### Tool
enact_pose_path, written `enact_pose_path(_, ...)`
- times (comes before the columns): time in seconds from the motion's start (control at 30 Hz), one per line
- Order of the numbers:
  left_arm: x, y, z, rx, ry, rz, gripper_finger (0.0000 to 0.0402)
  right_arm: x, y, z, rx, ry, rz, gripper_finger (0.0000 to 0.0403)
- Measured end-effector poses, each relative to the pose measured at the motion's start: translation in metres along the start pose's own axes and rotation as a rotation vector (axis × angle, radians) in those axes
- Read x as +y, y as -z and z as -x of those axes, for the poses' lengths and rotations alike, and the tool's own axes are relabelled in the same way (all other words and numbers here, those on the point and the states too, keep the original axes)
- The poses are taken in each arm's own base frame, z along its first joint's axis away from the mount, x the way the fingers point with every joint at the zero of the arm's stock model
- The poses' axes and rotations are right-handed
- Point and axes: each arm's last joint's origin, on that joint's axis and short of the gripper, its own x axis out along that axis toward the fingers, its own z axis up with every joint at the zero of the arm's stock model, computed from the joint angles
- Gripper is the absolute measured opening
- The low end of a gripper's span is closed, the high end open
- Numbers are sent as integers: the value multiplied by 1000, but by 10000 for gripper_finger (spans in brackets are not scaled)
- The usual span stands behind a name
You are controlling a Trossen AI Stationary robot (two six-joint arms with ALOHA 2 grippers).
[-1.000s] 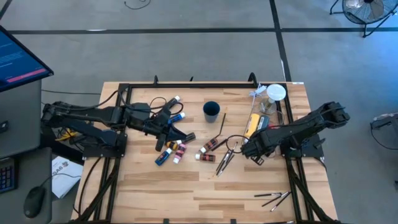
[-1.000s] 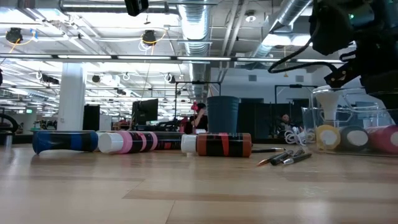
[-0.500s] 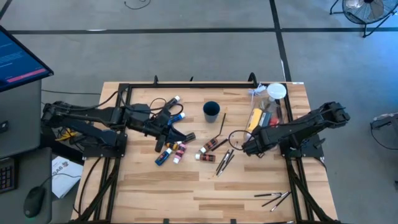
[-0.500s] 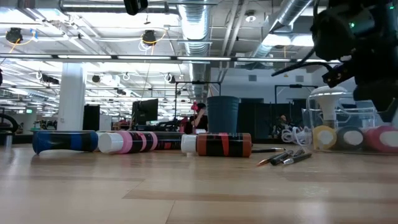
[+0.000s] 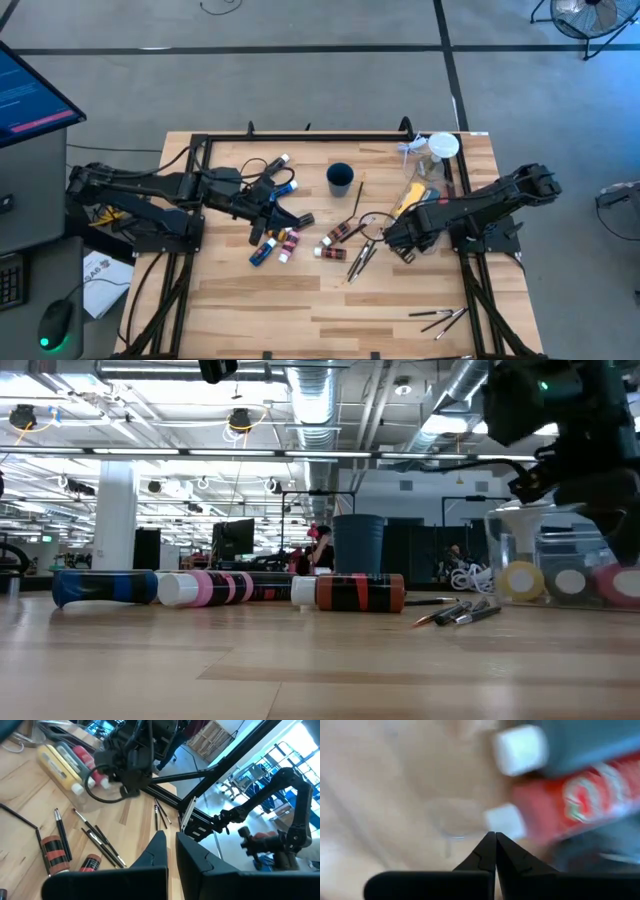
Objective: Pick & Place Paint Supplies
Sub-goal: Adjust the red paint bottle in the transparent bin, then put the top paint brush into the blue cup
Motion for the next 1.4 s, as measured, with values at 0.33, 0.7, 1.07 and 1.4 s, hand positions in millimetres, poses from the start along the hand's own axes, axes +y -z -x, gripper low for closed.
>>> enact_pose_path(0.33,0,0,0,0,1,-18,1,28,0,30,-36,-235,-74,0)
enact_pose_path(0.7,1,0,0,-1,-1,-25,1,12,-5,36,-51,-84,-50,0)
enact_pose_path(1.07,0,0,0,0,0,-23,1,4,-14,21,15,-95,-38,0)
enact_pose_path(1.4,1,-1,0,-16,-24,-25,1,14,-12,95,-425,-365,-4,0)
